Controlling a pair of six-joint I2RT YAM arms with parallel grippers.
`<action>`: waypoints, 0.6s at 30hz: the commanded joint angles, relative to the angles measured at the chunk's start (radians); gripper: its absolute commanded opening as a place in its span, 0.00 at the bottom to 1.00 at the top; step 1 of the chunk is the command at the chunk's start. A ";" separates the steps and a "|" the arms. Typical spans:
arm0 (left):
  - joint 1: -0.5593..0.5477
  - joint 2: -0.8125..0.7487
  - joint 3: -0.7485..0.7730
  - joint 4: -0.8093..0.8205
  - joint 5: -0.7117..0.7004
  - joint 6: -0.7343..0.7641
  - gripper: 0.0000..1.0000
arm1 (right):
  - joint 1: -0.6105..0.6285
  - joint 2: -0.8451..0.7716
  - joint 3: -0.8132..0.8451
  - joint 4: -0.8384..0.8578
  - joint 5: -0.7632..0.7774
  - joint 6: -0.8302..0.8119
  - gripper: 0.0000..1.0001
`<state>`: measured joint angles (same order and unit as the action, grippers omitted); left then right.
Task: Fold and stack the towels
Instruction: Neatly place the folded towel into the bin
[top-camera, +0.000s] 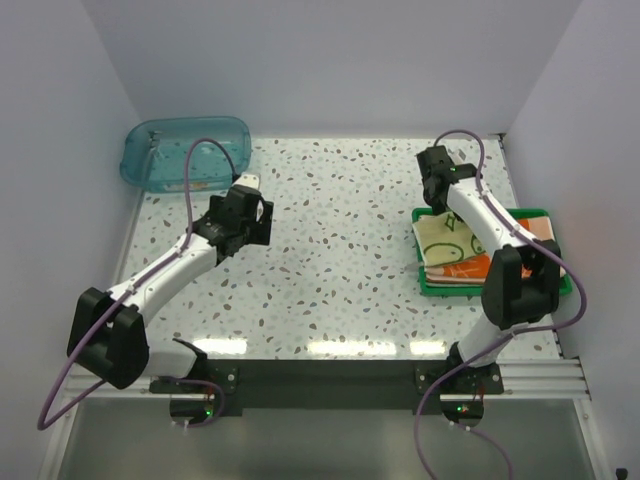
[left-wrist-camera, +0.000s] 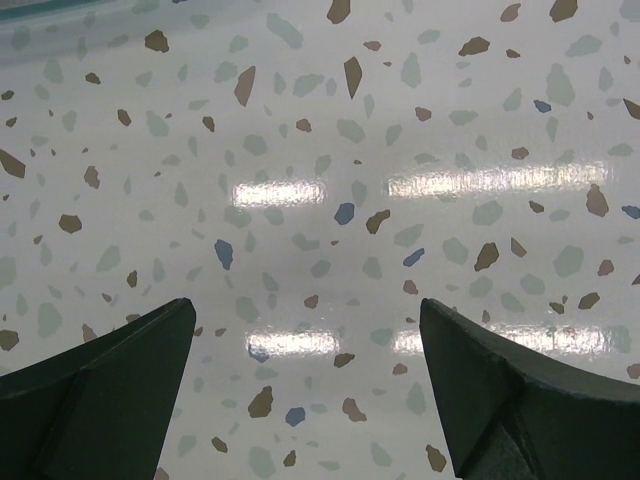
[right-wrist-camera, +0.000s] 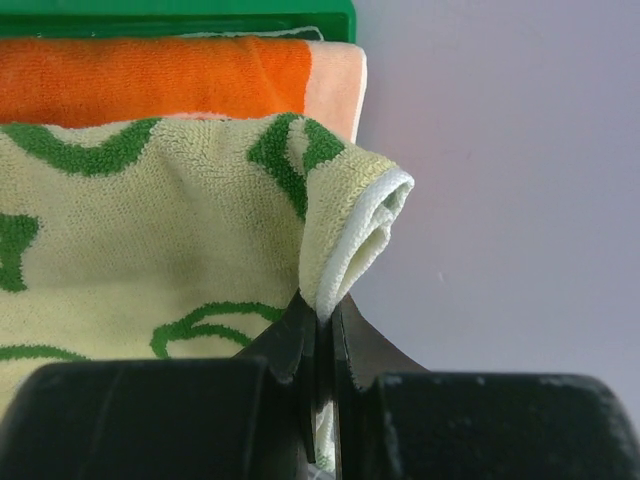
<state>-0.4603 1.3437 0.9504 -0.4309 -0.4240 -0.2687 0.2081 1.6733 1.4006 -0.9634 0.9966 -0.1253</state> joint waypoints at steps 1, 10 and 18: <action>0.003 -0.038 -0.009 0.052 -0.018 0.011 1.00 | -0.016 0.022 0.006 0.052 0.089 -0.030 0.00; 0.003 -0.046 -0.012 0.058 -0.025 0.013 1.00 | -0.055 0.058 -0.037 0.057 0.079 0.013 0.00; 0.003 -0.052 -0.013 0.060 -0.022 0.013 1.00 | -0.091 0.092 -0.071 0.074 0.073 0.082 0.09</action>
<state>-0.4603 1.3231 0.9493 -0.4255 -0.4263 -0.2684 0.1280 1.7515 1.3434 -0.9188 1.0313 -0.0902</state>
